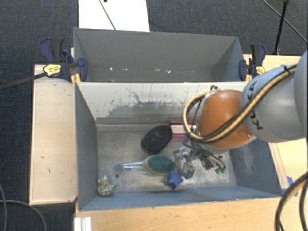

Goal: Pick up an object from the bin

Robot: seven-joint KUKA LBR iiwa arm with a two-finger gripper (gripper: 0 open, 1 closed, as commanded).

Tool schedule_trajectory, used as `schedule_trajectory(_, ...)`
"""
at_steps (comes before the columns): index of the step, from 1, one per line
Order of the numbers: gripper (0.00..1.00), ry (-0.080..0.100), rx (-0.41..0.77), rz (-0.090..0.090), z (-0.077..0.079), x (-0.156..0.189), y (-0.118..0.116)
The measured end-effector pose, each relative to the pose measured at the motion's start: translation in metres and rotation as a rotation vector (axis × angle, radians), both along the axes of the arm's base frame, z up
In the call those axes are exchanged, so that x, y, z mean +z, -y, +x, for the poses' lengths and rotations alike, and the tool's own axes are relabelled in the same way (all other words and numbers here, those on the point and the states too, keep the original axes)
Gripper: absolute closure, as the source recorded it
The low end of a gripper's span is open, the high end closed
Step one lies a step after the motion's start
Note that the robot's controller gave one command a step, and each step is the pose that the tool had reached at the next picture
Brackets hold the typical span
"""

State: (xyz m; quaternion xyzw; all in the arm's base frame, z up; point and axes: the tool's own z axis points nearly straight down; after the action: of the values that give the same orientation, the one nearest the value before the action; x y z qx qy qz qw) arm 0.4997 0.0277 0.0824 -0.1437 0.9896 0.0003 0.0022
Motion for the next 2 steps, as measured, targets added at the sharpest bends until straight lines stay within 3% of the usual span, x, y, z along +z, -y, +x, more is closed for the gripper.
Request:
schedule_trajectory(1,0.00,0.000,0.000,0.000,0.000,0.000,0.000)
schedule_trajectory(2,0.00,0.006,0.095,0.000,-0.015,-0.010,-0.024)
